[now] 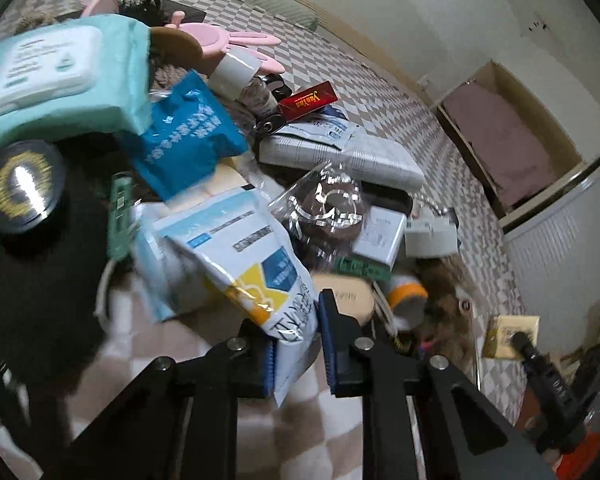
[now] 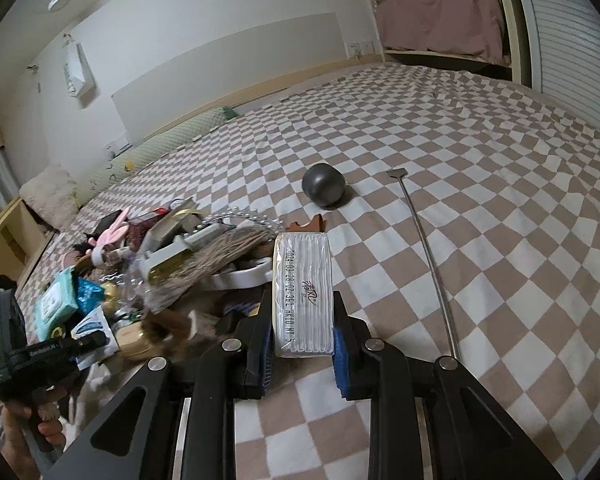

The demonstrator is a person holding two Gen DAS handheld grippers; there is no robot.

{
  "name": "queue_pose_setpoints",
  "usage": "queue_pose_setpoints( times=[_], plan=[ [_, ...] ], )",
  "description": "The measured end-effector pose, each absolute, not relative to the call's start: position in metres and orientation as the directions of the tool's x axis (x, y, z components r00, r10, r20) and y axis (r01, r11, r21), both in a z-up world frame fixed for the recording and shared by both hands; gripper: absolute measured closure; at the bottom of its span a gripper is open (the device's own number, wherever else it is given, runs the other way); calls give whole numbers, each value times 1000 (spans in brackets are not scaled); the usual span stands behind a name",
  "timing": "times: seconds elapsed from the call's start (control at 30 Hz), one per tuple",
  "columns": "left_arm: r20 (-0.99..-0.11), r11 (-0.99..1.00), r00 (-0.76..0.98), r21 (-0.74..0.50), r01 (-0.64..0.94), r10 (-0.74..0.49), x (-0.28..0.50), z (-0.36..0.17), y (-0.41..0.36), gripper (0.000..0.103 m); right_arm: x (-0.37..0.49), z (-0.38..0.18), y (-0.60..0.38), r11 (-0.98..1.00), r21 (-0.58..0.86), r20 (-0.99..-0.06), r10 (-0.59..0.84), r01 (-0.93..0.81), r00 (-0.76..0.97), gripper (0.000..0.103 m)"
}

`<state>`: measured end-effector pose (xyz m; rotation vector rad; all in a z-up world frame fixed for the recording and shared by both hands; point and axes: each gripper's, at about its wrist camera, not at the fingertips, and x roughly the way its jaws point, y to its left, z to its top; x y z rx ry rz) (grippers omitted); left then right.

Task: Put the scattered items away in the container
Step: 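Lift the white box with the right gripper while the left gripper grasps a white-blue bag, then carry the white box and the white-blue bag over the clear plastic box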

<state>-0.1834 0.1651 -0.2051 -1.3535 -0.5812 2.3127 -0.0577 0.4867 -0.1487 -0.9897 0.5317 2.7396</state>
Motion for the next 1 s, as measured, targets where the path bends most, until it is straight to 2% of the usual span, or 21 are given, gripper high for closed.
queue_pose_setpoints(
  times=[0.27, 0.47, 1.0],
  plan=[
    [-748, -869, -457, -478, -132, 481, -155, -201, 150, 85, -29, -143, 459, -932, 264, -660, 15, -250, -751, 78],
    [-758, -900, -491, -403, -164, 429, -135, -179, 150, 85, -19, -140, 444, -929, 277, -666, -1, -247, -746, 78],
    [-675, -931, -644, -300, -208, 361, -115, -81, 101, 85, -32, -66, 388, -964, 238, -560, -38, -117, -827, 78]
  ],
)
